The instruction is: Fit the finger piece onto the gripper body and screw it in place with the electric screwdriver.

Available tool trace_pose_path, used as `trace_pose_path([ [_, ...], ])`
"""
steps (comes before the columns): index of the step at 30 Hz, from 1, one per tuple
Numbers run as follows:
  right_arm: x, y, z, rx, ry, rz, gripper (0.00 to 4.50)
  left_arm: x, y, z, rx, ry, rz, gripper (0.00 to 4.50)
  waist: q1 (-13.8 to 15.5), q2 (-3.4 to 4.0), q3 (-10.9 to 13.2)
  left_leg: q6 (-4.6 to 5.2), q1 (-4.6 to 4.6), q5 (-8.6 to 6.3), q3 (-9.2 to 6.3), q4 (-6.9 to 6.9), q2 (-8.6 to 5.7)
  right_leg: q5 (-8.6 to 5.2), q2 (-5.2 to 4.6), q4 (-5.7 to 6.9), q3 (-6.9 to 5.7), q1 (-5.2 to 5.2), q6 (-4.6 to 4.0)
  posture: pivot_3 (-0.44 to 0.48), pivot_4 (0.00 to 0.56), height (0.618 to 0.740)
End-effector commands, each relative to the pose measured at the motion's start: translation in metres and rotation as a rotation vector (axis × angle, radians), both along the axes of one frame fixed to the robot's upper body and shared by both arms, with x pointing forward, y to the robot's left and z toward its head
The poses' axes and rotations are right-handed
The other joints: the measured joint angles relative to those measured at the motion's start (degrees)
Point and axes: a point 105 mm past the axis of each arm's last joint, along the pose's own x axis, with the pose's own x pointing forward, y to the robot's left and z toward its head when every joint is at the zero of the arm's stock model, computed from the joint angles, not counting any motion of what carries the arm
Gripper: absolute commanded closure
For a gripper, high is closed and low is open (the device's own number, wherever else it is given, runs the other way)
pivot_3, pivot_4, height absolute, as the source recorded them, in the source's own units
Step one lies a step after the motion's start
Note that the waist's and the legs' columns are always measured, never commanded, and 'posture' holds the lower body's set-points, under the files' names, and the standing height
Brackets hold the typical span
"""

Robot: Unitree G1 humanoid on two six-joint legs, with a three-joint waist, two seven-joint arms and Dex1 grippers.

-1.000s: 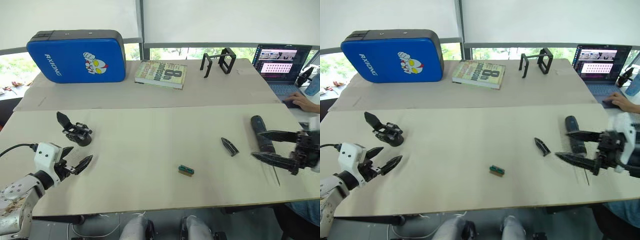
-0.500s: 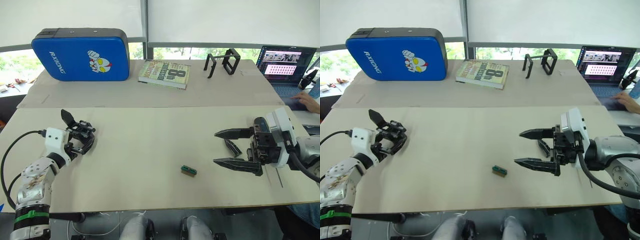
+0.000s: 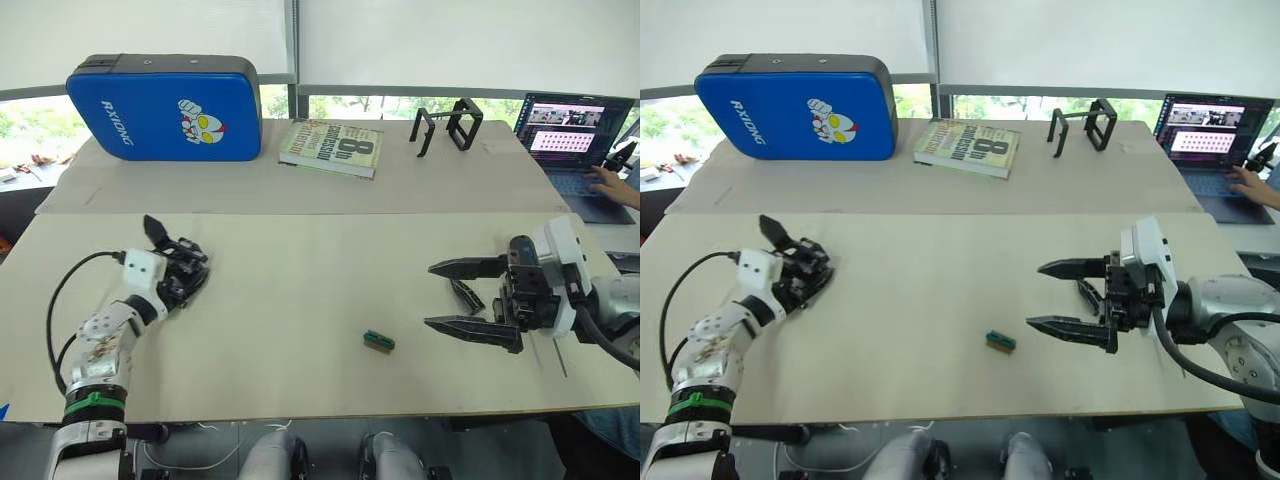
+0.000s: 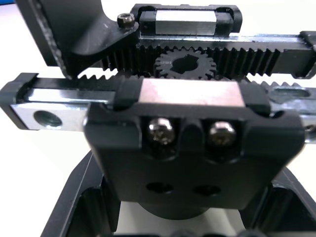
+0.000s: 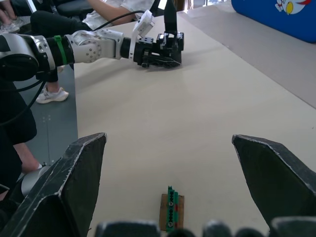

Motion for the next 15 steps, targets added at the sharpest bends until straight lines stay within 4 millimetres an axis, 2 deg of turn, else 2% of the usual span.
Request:
trace_pose_path([
  [1,-0.007,-0.003,0.002,-0.027,-0.041,-0.025,0.00,0.003,-0.080,0.034,0.053,-0.104,-0.391,2.11,0.7,0.00,0.0,0.01,-0.11,0.00,-0.03,0.18,0.00,0.01,0.03,0.02,-0.08,0.00,0.02,0.000,0.150,0.740],
  [4,-0.011,-0.007,-0.005,-0.046,-0.012,-0.059,0.00,-0.001,-0.127,0.035,0.078,-0.093,-0.617,2.11,0.9,-0.04,0.0,0.12,-0.33,0.03,-0.06,0.35,-0.09,0.14,-0.01,-0.04,-0.10,-0.05,0.21,0.000,0.150,0.740],
  [7,-0.016,-0.006,-0.007,-0.052,-0.021,-0.085,0.00,0.004,-0.165,0.031,0.104,-0.055,-0.738,2.11,0.5,-0.06,0.0,0.18,-0.34,0.03,-0.07,0.37,-0.16,0.19,-0.01,-0.10,-0.04,-0.04,0.26,0.000,0.150,0.740],
  [11,-0.014,-0.009,-0.007,-0.058,-0.069,-0.161,0.00,0.007,-0.201,0.027,0.112,-0.045,-0.842,2.11,-0.6,-0.08,0.0,0.21,-0.30,0.06,-0.08,0.32,-0.13,0.17,0.10,-0.08,-0.03,-0.06,0.25,0.000,0.150,0.740],
  [15,-0.017,-0.010,-0.010,-0.065,-0.082,-0.202,0.00,0.005,-0.226,0.023,0.104,-0.025,-0.930,2.11,-0.8,-0.12,0.1,0.22,-0.31,0.06,-0.09,0.30,-0.10,0.14,0.14,-0.09,-0.03,-0.09,0.23,0.000,0.150,0.740],
])
